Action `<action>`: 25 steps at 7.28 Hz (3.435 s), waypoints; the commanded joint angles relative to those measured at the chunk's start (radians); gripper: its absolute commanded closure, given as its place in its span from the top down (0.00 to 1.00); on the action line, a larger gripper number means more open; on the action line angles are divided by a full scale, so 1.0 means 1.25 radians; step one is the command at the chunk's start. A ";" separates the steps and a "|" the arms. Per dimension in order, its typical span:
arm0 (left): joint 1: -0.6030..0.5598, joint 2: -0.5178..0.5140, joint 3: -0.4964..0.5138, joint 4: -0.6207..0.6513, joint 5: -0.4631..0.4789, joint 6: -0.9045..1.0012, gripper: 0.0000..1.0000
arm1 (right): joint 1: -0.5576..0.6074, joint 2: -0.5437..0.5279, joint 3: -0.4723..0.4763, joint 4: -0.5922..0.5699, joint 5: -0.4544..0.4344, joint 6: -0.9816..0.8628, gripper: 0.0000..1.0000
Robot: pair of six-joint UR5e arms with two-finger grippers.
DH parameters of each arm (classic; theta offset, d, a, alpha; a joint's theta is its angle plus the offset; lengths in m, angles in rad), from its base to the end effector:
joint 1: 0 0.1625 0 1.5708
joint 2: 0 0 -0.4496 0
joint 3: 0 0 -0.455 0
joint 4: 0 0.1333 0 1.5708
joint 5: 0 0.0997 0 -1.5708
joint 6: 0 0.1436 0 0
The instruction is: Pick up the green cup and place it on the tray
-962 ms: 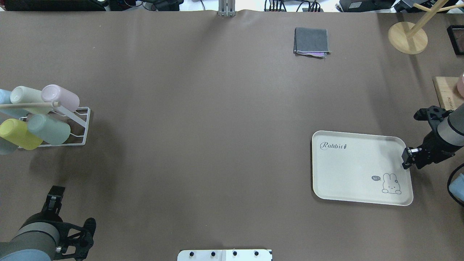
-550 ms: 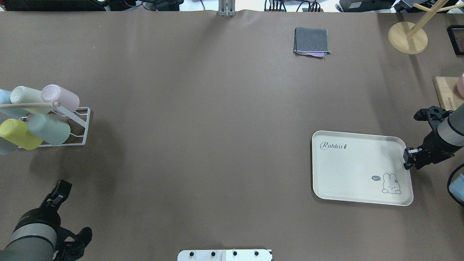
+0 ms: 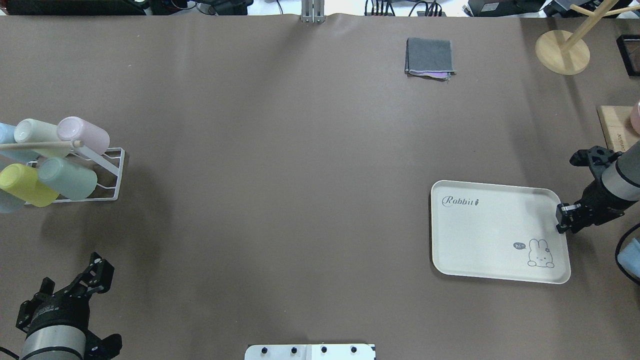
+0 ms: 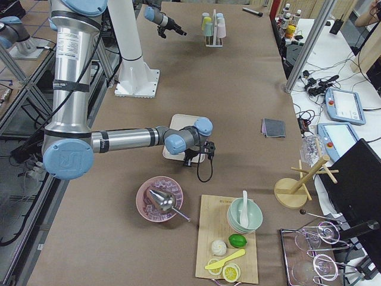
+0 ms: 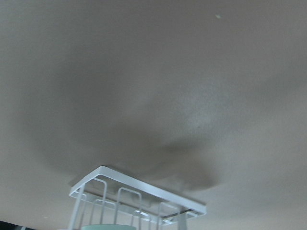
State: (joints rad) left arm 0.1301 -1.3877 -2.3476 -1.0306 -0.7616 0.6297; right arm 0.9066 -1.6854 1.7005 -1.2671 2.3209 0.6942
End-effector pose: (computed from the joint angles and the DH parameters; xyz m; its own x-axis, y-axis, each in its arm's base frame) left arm 0.4275 -0.1833 0.4437 -0.6244 0.4808 0.6156 -0.7701 -0.5106 -0.3824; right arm -0.2995 -0.4401 0.6708 0.7160 0.0025 0.6981 0.1656 0.9709 -0.1733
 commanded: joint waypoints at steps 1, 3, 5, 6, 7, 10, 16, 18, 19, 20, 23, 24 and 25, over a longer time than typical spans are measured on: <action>0.005 0.003 0.018 0.057 0.094 0.041 0.98 | 0.000 0.001 -0.001 0.000 0.000 0.001 0.25; 0.004 0.003 0.025 0.072 0.141 -0.001 0.98 | 0.000 0.001 -0.001 0.000 0.000 0.001 0.12; 0.001 0.014 0.047 0.171 0.183 -0.126 0.98 | 0.000 0.001 -0.001 0.000 0.000 0.001 0.01; 0.009 0.014 0.071 0.225 0.185 -0.218 0.98 | 0.000 0.001 -0.001 0.000 0.000 0.002 0.00; 0.011 0.014 0.090 0.252 0.199 -0.268 0.98 | 0.000 0.001 -0.001 0.000 0.000 0.002 0.00; 0.015 0.007 0.140 0.260 0.212 -0.313 0.98 | 0.002 0.001 0.007 0.000 0.002 0.003 0.00; 0.006 0.009 0.144 0.254 0.231 -0.307 0.98 | 0.077 -0.006 0.047 0.001 0.134 -0.002 0.00; 0.004 0.002 0.156 0.249 0.243 -0.307 0.98 | 0.099 -0.016 0.052 0.030 0.183 -0.003 0.00; 0.002 -0.003 0.166 0.248 0.253 -0.311 0.98 | 0.104 -0.020 0.052 0.046 0.207 -0.003 0.00; -0.005 -0.007 0.166 0.245 0.253 -0.312 0.98 | 0.114 -0.022 0.052 0.049 0.222 -0.007 0.00; -0.054 -0.013 0.167 0.233 0.256 -0.312 0.98 | 0.128 -0.014 0.057 0.064 0.294 -0.008 0.00; -0.071 -0.013 0.183 0.223 0.276 -0.312 0.98 | 0.126 0.003 0.058 0.064 0.309 -0.008 0.00; -0.093 -0.014 0.193 0.207 0.294 -0.312 0.98 | 0.124 0.034 0.053 0.063 0.308 -0.002 0.00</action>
State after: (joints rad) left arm 0.0444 -1.4039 -2.1219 -0.7525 -0.4186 0.2393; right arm 1.0634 -1.6799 1.7705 -1.1881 2.6962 0.6861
